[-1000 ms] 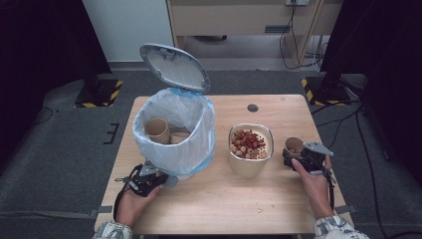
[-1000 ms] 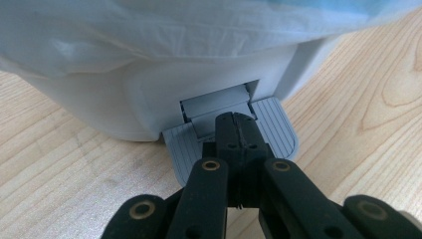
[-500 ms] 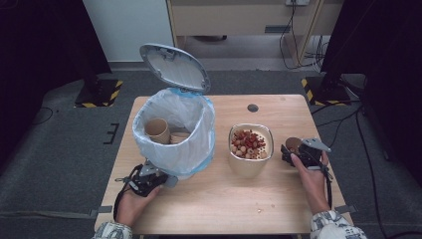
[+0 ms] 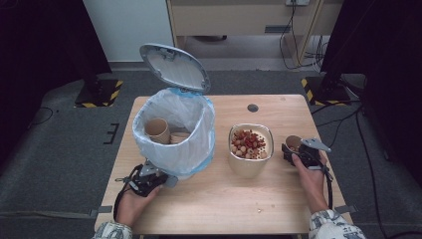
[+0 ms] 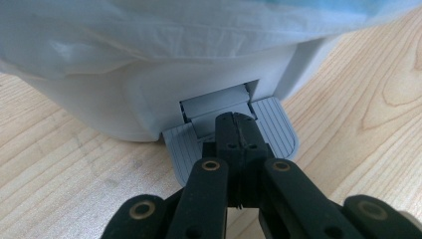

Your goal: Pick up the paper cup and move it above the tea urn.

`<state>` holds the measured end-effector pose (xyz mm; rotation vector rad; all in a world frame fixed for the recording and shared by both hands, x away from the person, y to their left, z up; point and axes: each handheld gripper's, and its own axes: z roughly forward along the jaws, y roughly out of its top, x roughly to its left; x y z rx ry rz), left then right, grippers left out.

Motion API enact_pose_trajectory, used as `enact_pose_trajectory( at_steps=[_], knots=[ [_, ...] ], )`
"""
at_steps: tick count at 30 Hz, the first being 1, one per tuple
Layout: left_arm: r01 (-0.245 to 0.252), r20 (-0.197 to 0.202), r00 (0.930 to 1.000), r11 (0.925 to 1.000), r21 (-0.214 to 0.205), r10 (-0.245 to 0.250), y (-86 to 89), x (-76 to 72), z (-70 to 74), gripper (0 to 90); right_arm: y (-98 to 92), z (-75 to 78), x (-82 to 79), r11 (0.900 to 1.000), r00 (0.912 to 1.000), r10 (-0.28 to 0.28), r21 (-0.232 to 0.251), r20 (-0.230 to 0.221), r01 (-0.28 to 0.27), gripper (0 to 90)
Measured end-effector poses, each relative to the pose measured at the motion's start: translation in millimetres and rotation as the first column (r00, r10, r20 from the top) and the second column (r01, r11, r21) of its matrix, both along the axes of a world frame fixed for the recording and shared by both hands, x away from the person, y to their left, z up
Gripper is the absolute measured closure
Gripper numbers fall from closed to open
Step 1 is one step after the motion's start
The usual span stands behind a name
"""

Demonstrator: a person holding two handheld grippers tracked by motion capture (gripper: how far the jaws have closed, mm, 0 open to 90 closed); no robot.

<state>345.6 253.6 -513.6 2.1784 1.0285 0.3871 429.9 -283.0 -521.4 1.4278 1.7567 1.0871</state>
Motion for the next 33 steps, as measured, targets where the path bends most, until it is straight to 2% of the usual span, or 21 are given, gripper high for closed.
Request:
enact_pose_trajectory(
  at_steps=[7, 11, 16, 23, 33],
  knots=[
    [0.0, 0.001, 1.0, 1.0, 0.001, 0.0, -0.1, -0.1, 0.0, 90.0, -2.6, 0.1, 0.0, 0.9995, 0.9994, 0.03, -0.007, 0.019, -0.03, 27.9],
    [-0.001, 0.0, 1.0, 1.0, 0.0, 0.001, 0.0, 0.0, 0.0, 90.0, -2.6, 5.6, -1.5, 0.9989, 0.9983, 0.046, -0.008, 0.036, -0.046, 28.3],
    [-0.002, -0.001, 1.0, 1.0, -0.001, 0.002, 0.0, 0.0, 0.0, 90.0, -3.4, 14.0, -2.4, 0.9981, 0.9972, 0.061, -0.012, 0.044, -0.061, 28.7],
    [-0.002, -0.002, 1.0, 1.0, -0.004, 0.002, 0.4, 0.2, -0.1, 90.0, -2.6, 32.9, -1.1, 0.9933, 0.993, 0.102, -0.06, 0.059, -0.099, 29.1],
    [-0.003, -0.004, 1.0, 1.0, -0.001, 0.003, 0.1, 0.2, 0.2, 90.0, -2.7, 52.6, 2.0, 0.9887, 0.9897, 0.126, -0.089, 0.068, -0.12, 29.4]
  ],
)
